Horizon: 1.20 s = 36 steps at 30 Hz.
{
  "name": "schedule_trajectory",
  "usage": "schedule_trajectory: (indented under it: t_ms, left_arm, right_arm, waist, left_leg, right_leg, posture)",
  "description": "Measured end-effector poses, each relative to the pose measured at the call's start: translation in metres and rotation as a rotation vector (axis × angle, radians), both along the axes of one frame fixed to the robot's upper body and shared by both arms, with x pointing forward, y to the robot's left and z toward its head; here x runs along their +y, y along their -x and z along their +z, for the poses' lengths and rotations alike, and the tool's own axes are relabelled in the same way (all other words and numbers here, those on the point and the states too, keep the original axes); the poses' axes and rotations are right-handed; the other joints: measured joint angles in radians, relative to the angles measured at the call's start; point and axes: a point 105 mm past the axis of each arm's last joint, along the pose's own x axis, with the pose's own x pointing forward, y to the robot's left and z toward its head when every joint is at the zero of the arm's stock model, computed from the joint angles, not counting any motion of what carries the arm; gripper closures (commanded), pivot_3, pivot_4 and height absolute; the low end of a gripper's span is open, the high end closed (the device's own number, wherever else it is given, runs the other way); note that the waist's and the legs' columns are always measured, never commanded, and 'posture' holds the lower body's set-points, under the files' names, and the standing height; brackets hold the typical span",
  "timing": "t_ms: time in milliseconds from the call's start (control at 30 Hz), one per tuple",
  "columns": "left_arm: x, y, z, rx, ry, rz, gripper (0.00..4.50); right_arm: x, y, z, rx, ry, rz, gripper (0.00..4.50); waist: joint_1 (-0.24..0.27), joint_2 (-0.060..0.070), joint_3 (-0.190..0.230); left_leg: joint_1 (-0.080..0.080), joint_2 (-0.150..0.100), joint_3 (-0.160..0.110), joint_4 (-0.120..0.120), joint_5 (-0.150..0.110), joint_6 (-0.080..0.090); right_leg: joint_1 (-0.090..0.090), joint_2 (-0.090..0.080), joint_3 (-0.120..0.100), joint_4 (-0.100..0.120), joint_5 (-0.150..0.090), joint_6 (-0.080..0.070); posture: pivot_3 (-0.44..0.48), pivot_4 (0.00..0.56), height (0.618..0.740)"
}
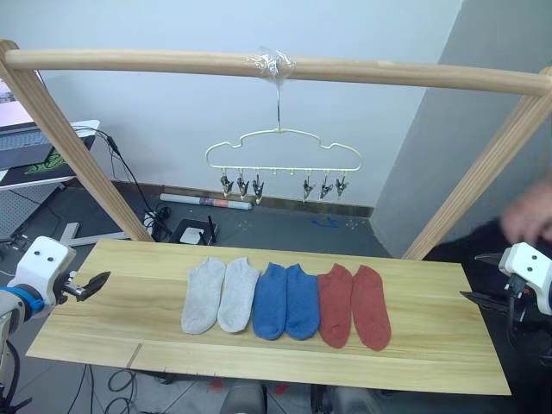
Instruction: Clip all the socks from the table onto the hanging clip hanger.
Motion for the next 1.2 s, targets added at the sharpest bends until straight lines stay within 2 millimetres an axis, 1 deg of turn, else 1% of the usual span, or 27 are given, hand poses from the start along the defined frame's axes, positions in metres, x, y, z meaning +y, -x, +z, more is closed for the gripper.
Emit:
schedule_trajectory:
  t_ms: [33, 267, 467, 567, 700, 800, 833, 900, 967, 1000, 1067, 1200]
  left_arm:
    - [0.0, 0.0, 0.0, 0.0, 0.0, 0.0, 0.14]
    - [-0.01, 0.001, -0.002, 0.026, 0.064, -0.077, 0.14]
    - [-0.029, 0.001, -0.005, 0.072, 0.106, -0.176, 0.14]
    - [-0.035, -0.002, -0.005, 0.067, 0.113, -0.196, 0.14]
    - [-0.038, -0.004, -0.006, 0.075, 0.127, -0.203, 0.14]
    - [-0.04, -0.007, -0.003, 0.067, 0.135, -0.215, 0.14]
    - [-0.041, -0.008, -0.002, 0.067, 0.137, -0.219, 0.14]
    - [-0.043, -0.01, -0.002, 0.066, 0.139, -0.228, 0.14]
    - [-0.047, -0.015, -0.001, 0.064, 0.144, -0.238, 0.14]
    - [-0.049, -0.017, 0.0, 0.062, 0.147, -0.241, 0.14]
    - [-0.053, -0.02, 0.0, 0.058, 0.157, -0.248, 0.14]
    - [-0.064, -0.022, -0.004, 0.059, 0.192, -0.268, 0.14]
  right_arm:
    - [0.0, 0.0, 0.0, 0.0, 0.0, 0.0, 0.0]
    - [0.004, -0.001, -0.004, -0.014, -0.024, -0.023, 0.0]
    - [0.005, 0.001, -0.008, -0.012, -0.02, -0.041, 0.0]
    - [0.008, 0.0, -0.007, -0.02, -0.027, -0.04, 0.0]
    - [0.01, 0.001, -0.004, -0.025, -0.041, -0.038, 0.0]
    - [0.008, 0.004, -0.002, -0.025, -0.047, -0.054, 0.0]
    - [0.008, 0.005, -0.002, -0.024, -0.047, -0.057, 0.0]
    - [0.008, 0.007, -0.003, -0.02, -0.05, -0.062, 0.0]
    - [0.009, 0.009, -0.004, -0.022, -0.053, -0.063, 0.0]
    - [0.009, 0.011, -0.005, -0.021, -0.051, -0.067, 0.0]
    - [0.008, 0.013, -0.009, -0.018, -0.052, -0.077, 0.0]
    - [0.012, 0.015, -0.011, -0.027, -0.056, -0.075, 0.0]
  waist:
    - [0.0, 0.0, 0.0]
    - [0.0, 0.0, 0.0]
    - [-0.001, 0.0, 0.0]
    - [-0.002, 0.0, 0.0]
    - [-0.003, 0.001, 0.001]
    - [-0.004, 0.001, 0.002]
    - [-0.005, 0.002, 0.002]
    - [-0.005, 0.001, 0.003]
    - [0.0, 0.0, 0.003]
    - [0.0, -0.002, 0.004]
    - [-0.005, -0.002, 0.006]
    - [-0.027, -0.004, 0.008]
  left_leg:
    - [0.0, 0.0, 0.0, 0.0, 0.0, 0.0]
    - [0.0, 0.0, 0.0, 0.0, 0.0, 0.0]
    - [0.0, 0.0, 0.0, 0.0, 0.0, 0.0]
    - [0.0, -0.001, 0.0, 0.0, 0.0, 0.0]
    - [0.0, -0.001, 0.0, 0.0, 0.0, 0.0]
    - [0.0, -0.001, 0.0, 0.0, 0.0, 0.0]
    - [0.001, 0.0, 0.002, 0.001, 0.0, 0.0]
    - [0.002, 0.0, 0.013, 0.0, 0.0, 0.0]
    - [0.001, 0.001, 0.022, 0.0, 0.0, 0.001]
    - [-0.002, 0.0, 0.026, 0.0, -0.001, 0.002]
    - [-0.001, -0.001, 0.027, 0.001, -0.002, 0.003]
    - [-0.001, 0.0, 0.027, 0.002, -0.002, 0.003]
  right_leg:
    - [0.0, 0.0, 0.0, 0.0, 0.0, 0.0]
    - [0.0, 0.0, 0.0, 0.0, 0.0, 0.0]
    - [0.0, 0.0, 0.0, 0.0, 0.0, 0.0]
    - [0.0, 0.0, 0.0, 0.001, 0.0, 0.0]
    - [0.0, 0.001, 0.0, 0.001, 0.0, 0.0]
    - [0.0, 0.001, 0.0, 0.001, 0.0, 0.0]
    - [-0.001, 0.001, 0.001, 0.001, 0.0, 0.0]
    - [-0.006, 0.004, 0.008, 0.002, 0.0, 0.0]
    - [-0.014, 0.009, 0.019, 0.005, 0.0, 0.0]
    - [-0.016, 0.008, 0.025, 0.009, 0.002, 0.003]
    - [-0.015, 0.005, 0.026, 0.011, 0.002, 0.003]
    - [-0.016, 0.003, 0.027, 0.013, 0.002, 0.003]
  posture:
    - [0.164, 0.11, 0.711]
    - [0.164, 0.11, 0.711]
    - [0.141, 0.114, 0.711]
    - [0.13, 0.117, 0.711]
    - [0.117, 0.125, 0.711]
    - [0.1, 0.136, 0.71]
    - [0.1, 0.136, 0.707]
    - [0.094, 0.14, 0.702]
    - [0.084, 0.146, 0.701]
    - [0.08, 0.15, 0.701]
    - [0.075, 0.152, 0.701]
    - [0.063, 0.161, 0.701]
